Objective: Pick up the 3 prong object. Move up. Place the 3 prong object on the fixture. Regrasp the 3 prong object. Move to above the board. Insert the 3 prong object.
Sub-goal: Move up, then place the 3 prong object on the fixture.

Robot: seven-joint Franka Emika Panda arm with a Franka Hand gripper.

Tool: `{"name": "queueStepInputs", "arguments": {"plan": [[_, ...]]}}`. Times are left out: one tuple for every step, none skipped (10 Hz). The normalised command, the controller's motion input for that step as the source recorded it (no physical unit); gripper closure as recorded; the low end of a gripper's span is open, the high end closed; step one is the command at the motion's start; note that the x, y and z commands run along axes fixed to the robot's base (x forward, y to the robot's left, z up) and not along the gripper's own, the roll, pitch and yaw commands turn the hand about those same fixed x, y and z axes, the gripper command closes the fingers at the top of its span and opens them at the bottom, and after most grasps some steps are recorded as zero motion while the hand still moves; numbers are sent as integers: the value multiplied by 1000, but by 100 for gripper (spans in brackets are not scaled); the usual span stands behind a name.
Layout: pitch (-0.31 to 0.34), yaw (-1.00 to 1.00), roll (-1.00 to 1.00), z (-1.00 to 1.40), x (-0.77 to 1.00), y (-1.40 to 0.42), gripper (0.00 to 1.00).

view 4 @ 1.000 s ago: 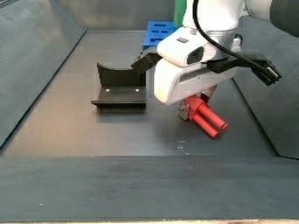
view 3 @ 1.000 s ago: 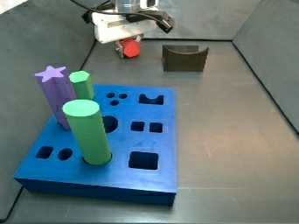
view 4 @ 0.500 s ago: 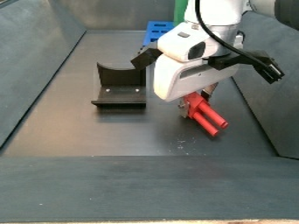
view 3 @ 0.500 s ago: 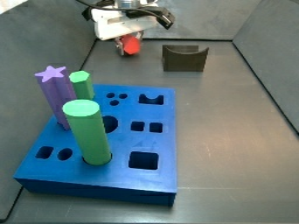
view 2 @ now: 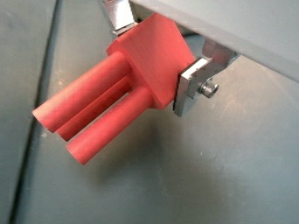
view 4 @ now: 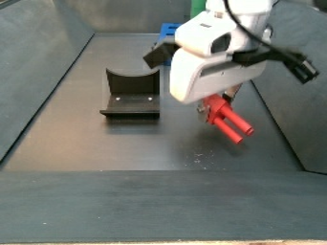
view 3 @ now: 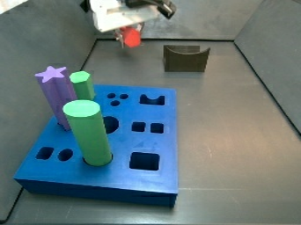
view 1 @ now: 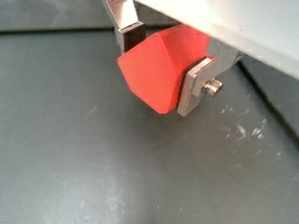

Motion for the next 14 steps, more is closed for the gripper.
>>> {"name": "queueStepInputs", "arguments": {"plan": [[61, 3, 32, 462, -25, 24, 100], [62, -8, 50, 283, -24, 17, 100], [0, 0, 0, 1000, 0, 0, 100], [0, -6, 20, 1000, 3, -4, 100], [20, -9, 24, 1000, -9, -3, 100], [29, -16, 41, 1000, -18, 2, 100], [37, -22, 55, 1000, -24, 3, 100], [44, -22, 75, 1000, -30, 6, 100], [47, -17, 80, 1000, -32, 6, 100], [51, -8, 88, 1000, -34, 7, 100], [62, 0, 99, 841, -33, 9, 100], [71, 11, 106, 651, -23, 7, 100], [75, 16, 103, 555, -17, 4, 100], [85, 25, 99, 361, -7, 8, 100]]}}
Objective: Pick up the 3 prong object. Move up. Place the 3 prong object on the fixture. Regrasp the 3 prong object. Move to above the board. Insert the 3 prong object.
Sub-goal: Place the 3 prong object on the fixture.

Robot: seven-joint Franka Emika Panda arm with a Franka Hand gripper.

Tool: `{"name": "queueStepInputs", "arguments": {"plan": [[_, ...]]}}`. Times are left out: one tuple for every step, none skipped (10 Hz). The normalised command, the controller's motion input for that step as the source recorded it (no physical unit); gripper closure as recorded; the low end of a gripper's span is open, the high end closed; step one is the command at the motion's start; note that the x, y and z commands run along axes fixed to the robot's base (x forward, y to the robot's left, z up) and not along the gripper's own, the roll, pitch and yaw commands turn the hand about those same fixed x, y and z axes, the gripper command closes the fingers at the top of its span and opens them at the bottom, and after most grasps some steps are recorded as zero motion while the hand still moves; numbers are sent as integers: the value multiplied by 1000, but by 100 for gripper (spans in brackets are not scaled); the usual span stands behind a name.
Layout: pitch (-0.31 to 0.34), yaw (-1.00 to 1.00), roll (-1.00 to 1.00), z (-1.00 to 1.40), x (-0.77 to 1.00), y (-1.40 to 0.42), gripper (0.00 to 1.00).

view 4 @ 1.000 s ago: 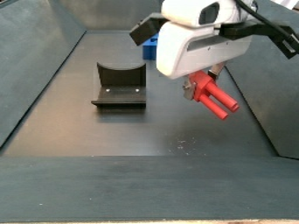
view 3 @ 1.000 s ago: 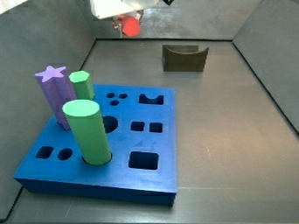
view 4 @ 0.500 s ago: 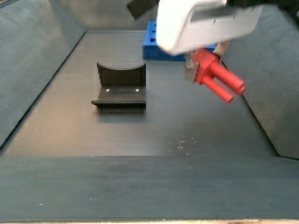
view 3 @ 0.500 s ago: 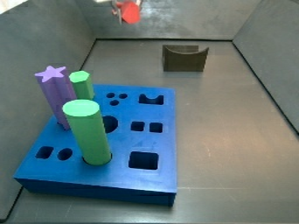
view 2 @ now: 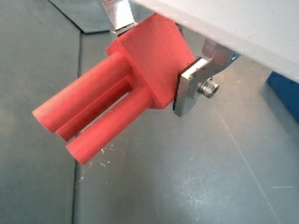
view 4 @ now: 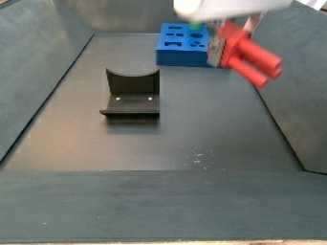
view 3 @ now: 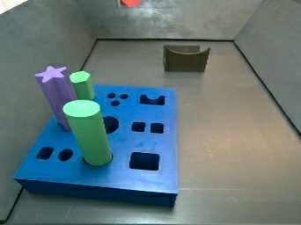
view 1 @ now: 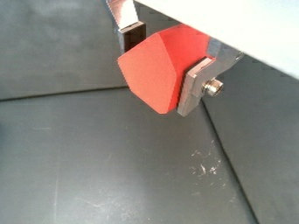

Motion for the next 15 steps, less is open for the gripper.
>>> {"name": "queueStepInputs", "arguments": {"plan": [[92, 29, 99, 212, -3, 8, 100], [-37, -1000, 1, -5, 1000, -639, 100], [-37, -1000, -3, -32, 1000, -632, 100], [-35, -1000, -10, -33, 1000, -540, 100], [-27, -1000, -21, -33, 1000, -484, 100], [-16, -1000, -33, -35, 1000, -448, 100], [0, -1000, -47, -35, 1000, -400, 100], [23, -724, -55, -39, 1000, -343, 100], [34, -492, -56, -38, 1000, -304, 100], [47, -305, -56, -37, 1000, -257, 100], [63, -168, -57, -35, 1000, -208, 100], [74, -113, -57, -29, 1000, -179, 100], [87, -76, -56, -25, 1000, -142, 100], [104, -44, -55, -20, 1000, -107, 100], [115, -26, -54, -13, 1000, -84, 100]]}}
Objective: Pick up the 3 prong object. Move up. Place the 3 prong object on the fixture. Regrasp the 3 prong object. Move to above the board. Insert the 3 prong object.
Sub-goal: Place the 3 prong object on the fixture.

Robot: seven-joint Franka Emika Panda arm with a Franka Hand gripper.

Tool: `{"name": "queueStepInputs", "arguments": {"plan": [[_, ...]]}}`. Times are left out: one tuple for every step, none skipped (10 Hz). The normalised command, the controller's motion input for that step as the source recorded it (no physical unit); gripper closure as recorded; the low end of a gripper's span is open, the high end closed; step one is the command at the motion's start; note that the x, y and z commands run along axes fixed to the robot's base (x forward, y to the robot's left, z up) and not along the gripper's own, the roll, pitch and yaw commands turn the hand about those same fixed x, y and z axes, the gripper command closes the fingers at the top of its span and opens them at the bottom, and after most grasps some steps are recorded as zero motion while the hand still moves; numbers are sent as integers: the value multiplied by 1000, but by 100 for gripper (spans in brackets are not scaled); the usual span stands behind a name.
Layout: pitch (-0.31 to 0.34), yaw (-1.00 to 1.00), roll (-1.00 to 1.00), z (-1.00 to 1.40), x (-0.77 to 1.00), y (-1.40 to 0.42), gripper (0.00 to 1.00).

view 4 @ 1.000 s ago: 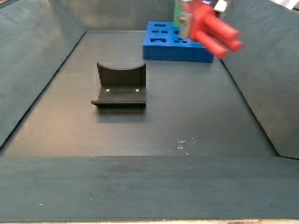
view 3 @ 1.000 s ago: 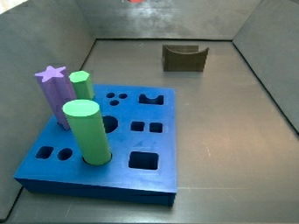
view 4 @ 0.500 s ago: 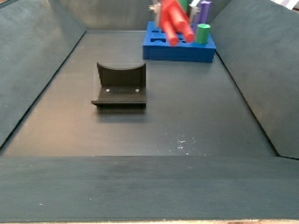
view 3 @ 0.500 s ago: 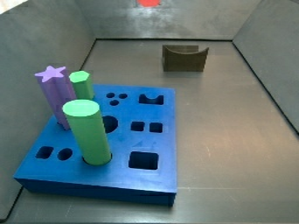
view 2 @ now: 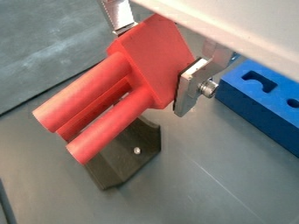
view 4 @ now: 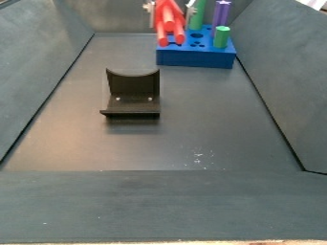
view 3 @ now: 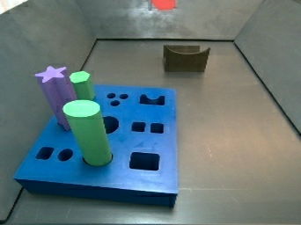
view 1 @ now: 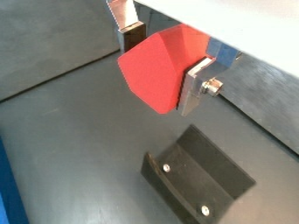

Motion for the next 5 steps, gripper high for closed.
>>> {"name": "queueStepInputs", "arguments": {"plan": [[123, -15, -53, -13, 963, -63, 100], [73, -101, -1000, 73, 1000, 272, 100], [79, -108, -1000, 74, 934, 292, 100], [87, -112, -1000, 44, 843, 216, 100], [95, -112, -1000, 14, 763, 126, 100]]}}
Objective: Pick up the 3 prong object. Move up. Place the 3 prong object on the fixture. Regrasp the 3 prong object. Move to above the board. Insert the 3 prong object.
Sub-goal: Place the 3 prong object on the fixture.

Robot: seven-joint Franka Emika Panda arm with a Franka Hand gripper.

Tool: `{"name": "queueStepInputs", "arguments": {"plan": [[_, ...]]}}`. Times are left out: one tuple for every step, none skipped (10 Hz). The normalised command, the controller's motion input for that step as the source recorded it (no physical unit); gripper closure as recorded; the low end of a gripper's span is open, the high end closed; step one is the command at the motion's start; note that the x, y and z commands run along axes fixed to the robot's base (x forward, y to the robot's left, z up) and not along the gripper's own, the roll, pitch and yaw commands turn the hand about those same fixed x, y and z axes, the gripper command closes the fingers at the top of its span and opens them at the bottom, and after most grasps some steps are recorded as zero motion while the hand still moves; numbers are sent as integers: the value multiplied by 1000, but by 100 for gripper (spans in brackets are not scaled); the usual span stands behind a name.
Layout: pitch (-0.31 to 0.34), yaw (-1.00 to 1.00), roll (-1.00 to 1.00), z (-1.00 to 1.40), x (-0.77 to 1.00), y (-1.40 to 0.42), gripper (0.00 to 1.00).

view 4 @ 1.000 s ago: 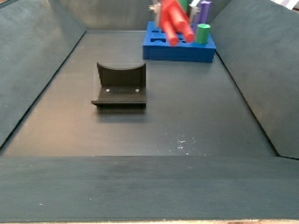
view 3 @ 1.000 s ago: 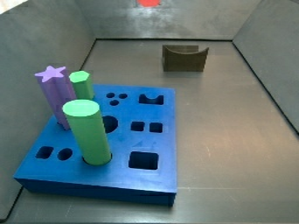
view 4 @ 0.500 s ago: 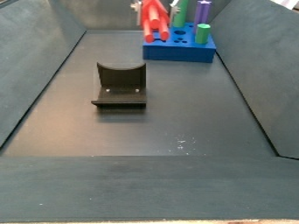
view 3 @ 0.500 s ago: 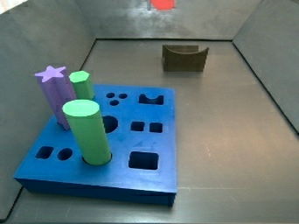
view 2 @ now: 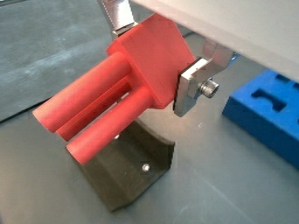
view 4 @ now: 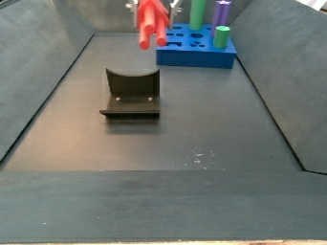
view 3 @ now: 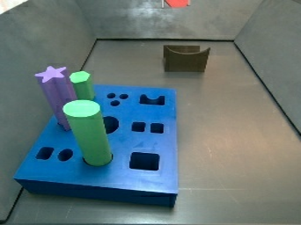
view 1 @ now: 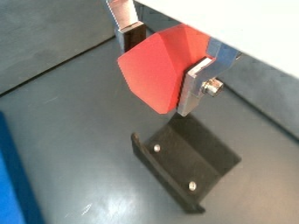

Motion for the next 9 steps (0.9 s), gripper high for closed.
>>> {"name": "queueStepInputs", "arguments": {"plan": [[102, -114, -1000, 10, 691, 92, 100], [110, -119, -1000, 1, 590, 68, 100], [115, -124, -1000, -5, 513, 59, 100], [117, -129, -1000, -9, 437, 55, 100], [121, -136, -1000, -13, 359, 51, 100], [126, -150, -1000, -13, 256, 49, 100], [127, -162, -1000, -13, 181, 46, 100], [127, -173, -1000, -14, 134, 48, 100], [88, -182, -863, -7, 63, 46, 100]]}}
